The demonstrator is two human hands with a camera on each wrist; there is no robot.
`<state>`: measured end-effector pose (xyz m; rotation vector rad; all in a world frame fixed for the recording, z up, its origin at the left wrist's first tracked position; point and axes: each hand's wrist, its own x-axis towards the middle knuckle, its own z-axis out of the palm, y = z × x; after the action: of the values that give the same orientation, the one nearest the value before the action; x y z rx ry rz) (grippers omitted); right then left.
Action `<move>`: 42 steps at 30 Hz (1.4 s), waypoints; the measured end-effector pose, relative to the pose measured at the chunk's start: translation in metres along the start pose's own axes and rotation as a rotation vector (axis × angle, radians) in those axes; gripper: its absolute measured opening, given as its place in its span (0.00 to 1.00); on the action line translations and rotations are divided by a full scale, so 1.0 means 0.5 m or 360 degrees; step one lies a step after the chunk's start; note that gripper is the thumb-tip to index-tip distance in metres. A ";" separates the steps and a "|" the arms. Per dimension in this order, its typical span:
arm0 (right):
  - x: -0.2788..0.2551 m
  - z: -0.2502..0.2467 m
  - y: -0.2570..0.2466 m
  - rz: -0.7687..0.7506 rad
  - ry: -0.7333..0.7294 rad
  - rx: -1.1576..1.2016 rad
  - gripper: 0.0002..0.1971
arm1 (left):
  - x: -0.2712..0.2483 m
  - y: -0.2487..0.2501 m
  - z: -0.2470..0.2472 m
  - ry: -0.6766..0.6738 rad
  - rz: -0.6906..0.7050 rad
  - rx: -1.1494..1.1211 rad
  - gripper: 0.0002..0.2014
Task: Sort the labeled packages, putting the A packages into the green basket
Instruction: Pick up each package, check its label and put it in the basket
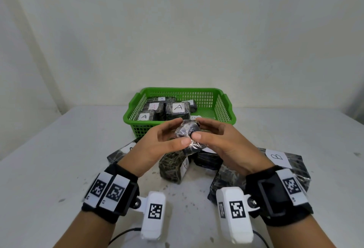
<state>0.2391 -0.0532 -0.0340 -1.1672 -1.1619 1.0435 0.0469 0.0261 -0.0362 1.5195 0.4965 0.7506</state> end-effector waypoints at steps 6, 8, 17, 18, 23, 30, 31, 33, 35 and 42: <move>-0.023 0.003 -0.036 0.0136 -0.0142 0.0016 0.32 | 0.002 0.002 -0.004 0.0036 0.0123 0.0130 0.59; -0.023 0.005 -0.034 0.0181 -0.0103 -0.0007 0.25 | 0.000 0.000 -0.003 -0.0019 0.0142 0.0181 0.62; -0.021 0.014 -0.021 -0.0089 0.0035 -0.0449 0.19 | 0.006 0.006 0.006 0.0396 0.0373 0.0162 0.28; -0.021 0.014 -0.021 -0.0104 0.0078 -0.0476 0.20 | 0.005 0.008 0.006 0.0437 0.0427 0.0174 0.28; -0.013 0.009 -0.021 0.0071 0.0110 -0.0296 0.48 | 0.003 0.007 0.008 0.0401 0.0638 0.0167 0.26; -0.007 0.011 -0.012 0.0051 0.0144 -0.0154 0.45 | -0.006 0.006 -0.001 0.0112 0.0563 0.0392 0.37; -0.005 0.010 -0.012 0.0021 0.0184 -0.0189 0.50 | -0.005 0.004 -0.004 0.0074 0.0475 0.0381 0.43; -0.006 0.008 -0.013 -0.0018 0.0169 -0.0216 0.54 | -0.002 0.001 -0.003 0.0065 0.0266 0.0266 0.48; -0.007 0.009 -0.014 -0.0017 0.0131 -0.0214 0.57 | 0.000 0.000 -0.002 0.0102 0.0160 0.0154 0.46; -0.012 0.008 -0.022 -0.0128 0.0105 -0.0202 0.50 | -0.002 0.005 -0.001 0.0035 0.0231 0.0122 0.56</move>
<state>0.2345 -0.0601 -0.0235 -1.2343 -1.2274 0.8744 0.0457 0.0255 -0.0341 1.6334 0.4389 0.8697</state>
